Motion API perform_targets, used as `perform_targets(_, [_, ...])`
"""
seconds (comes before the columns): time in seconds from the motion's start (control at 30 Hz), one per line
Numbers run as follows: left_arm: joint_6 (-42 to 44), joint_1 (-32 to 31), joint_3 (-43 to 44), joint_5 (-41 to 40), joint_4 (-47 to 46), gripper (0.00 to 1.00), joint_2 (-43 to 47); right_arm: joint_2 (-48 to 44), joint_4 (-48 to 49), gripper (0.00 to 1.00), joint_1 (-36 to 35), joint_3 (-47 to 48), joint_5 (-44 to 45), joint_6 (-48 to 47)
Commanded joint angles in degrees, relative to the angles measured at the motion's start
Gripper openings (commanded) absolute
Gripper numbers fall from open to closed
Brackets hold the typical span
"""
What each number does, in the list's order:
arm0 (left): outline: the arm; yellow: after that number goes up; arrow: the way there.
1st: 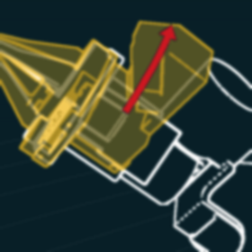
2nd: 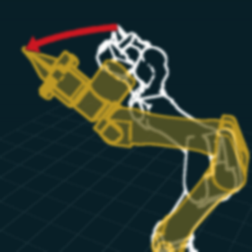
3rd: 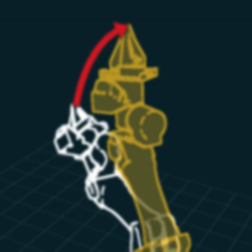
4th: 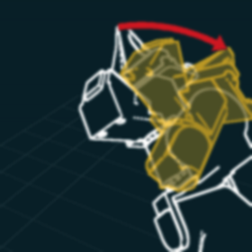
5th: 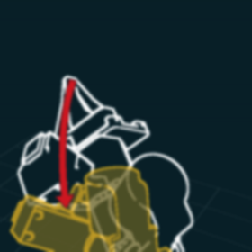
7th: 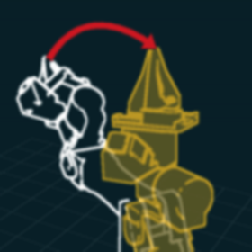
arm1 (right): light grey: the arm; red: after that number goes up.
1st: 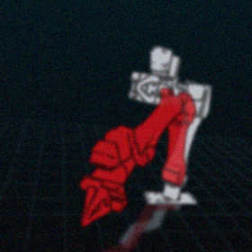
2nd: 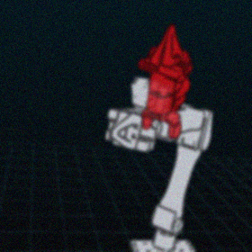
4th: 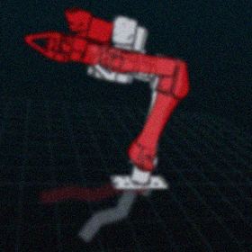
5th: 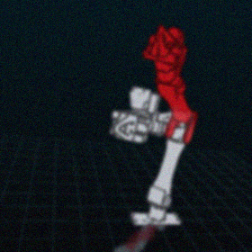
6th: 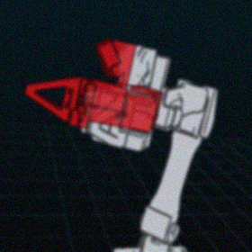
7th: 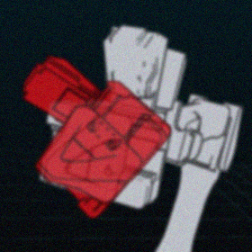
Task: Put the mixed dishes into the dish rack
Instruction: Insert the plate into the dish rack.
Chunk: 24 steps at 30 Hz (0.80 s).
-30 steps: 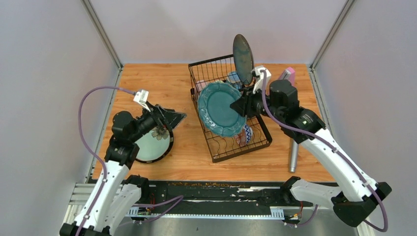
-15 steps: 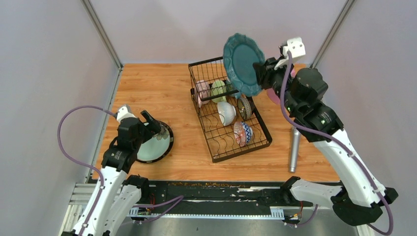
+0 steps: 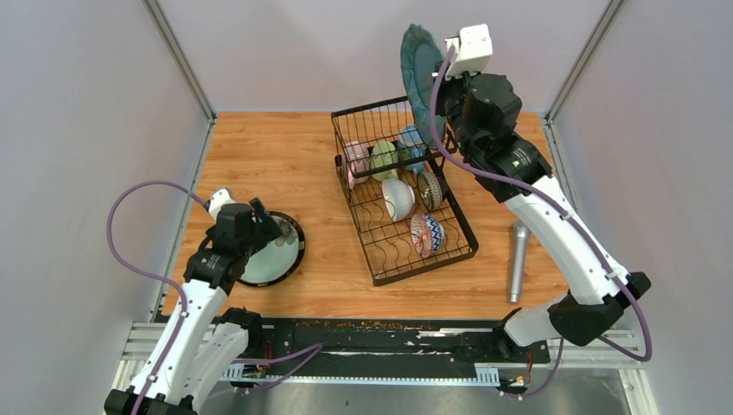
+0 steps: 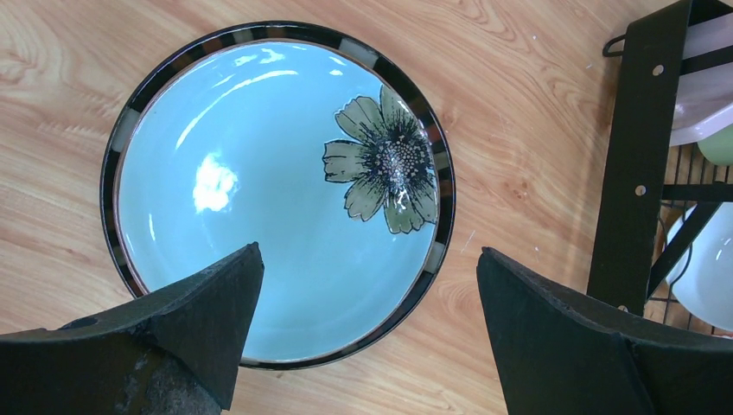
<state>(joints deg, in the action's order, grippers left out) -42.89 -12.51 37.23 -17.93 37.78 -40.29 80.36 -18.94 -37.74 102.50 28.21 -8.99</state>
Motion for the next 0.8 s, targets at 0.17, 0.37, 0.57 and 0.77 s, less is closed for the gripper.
perform_targets(0.17, [0.17, 0.01, 2.14, -1.07, -0.64, 1.00, 1.89, 4.40, 8.74, 0.00, -0.67, 5.71, 5.32, -1.07])
perform_targets(0.37, [0.18, 0.08, 1.21, -1.35, -0.37, 1.00, 3.68, 7.04, 6.74, 0.00, -0.63, 5.42, 5.25, 0.27])
perform_targets(0.57, [-0.16, 0.03, 0.57, -1.37, -0.09, 1.00, 4.84, 9.90, 6.72, 0.00, -0.67, 5.30, 5.11, -0.56])
perform_targets(0.77, [-0.26, 0.03, 0.27, -1.26, -0.14, 1.00, 4.84, 12.32, 6.50, 0.00, -0.58, 4.65, 5.95, -0.99])
